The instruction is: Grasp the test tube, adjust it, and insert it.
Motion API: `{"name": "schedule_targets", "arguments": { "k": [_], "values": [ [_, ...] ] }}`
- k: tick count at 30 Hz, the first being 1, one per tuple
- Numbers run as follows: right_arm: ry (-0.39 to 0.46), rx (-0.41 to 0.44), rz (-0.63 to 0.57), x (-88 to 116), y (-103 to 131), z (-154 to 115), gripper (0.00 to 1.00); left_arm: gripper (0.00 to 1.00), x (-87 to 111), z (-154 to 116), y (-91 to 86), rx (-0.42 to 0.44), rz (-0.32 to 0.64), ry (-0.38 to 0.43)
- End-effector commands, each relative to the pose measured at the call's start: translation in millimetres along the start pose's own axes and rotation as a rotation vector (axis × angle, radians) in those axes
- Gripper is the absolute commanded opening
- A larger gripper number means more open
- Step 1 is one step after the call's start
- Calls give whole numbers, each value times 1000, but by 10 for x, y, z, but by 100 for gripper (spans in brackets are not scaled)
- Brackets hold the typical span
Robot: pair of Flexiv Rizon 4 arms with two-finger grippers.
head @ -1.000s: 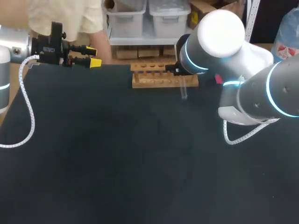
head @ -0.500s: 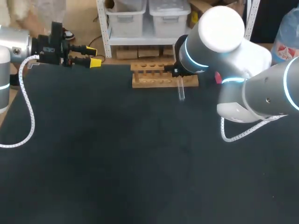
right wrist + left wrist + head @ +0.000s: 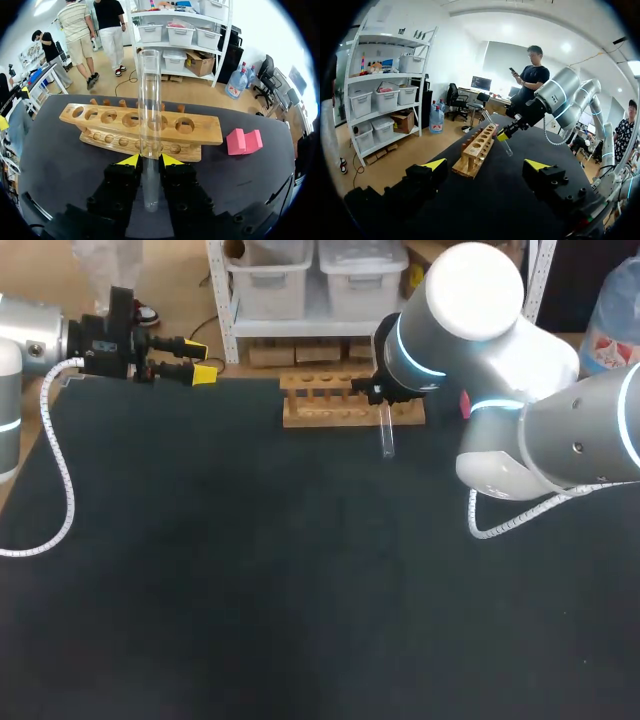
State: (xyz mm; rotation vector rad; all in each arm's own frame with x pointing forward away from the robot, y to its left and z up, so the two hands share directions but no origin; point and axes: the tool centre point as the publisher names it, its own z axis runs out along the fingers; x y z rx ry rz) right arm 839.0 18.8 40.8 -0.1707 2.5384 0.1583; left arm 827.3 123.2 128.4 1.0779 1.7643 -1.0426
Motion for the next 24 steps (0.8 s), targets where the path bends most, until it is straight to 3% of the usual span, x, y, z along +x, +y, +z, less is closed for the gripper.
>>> {"name": "schedule_targets", "arguments": {
  "k": [1,12,24],
  "values": [
    [-17,6,5,45,-9,-86,0,100,9,1,8,1,3,-3],
    [-115,-14,29,-24,-6,-445,0,100,9,1,8,1,3,-3],
    [-423,-28,-58,-284,-134,-877,0,100,9,1,8,1,3,-3]
  ]
}}
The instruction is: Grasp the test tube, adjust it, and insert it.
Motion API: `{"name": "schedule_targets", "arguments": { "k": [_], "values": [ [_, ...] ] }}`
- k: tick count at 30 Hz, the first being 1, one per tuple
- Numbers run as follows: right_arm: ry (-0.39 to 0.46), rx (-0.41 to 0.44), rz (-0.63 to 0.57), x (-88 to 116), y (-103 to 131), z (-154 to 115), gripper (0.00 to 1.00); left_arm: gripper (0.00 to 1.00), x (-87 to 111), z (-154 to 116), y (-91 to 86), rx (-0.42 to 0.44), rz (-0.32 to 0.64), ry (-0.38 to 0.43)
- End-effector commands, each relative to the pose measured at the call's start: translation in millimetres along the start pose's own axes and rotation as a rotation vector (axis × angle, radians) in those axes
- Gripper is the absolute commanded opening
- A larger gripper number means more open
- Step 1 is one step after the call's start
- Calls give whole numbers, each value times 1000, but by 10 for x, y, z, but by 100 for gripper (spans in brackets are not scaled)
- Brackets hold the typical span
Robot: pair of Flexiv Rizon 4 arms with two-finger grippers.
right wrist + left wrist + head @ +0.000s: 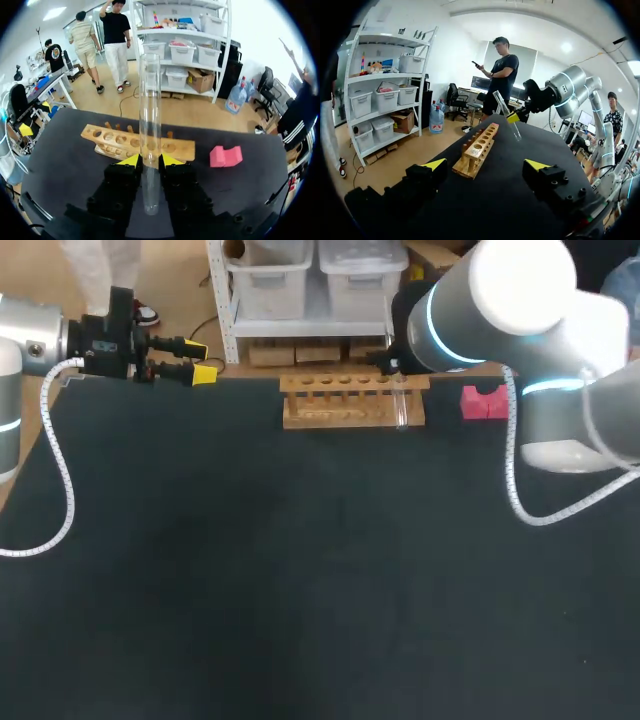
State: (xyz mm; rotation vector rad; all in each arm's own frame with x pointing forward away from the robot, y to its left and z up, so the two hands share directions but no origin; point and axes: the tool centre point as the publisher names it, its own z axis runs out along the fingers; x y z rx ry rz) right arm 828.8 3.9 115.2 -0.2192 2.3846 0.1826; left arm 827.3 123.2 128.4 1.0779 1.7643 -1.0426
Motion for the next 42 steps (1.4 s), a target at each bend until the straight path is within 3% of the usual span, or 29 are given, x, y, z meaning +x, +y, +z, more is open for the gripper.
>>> {"name": "schedule_targets", "arguments": {
  "k": [1,12,26,42],
  "values": [
    [-290,5,-23,-10,-59,-204,0,100,9,0,8,1,3,-3],
    [-432,4,-44,-197,-132,-332,0,100,9,0,8,1,3,-3],
    [-424,27,-8,-41,-189,-500,0,100,9,0,8,1,3,-3],
    [-406,-12,-15,-12,-197,-536,0,100,9,0,8,1,3,-3]
  ]
}}
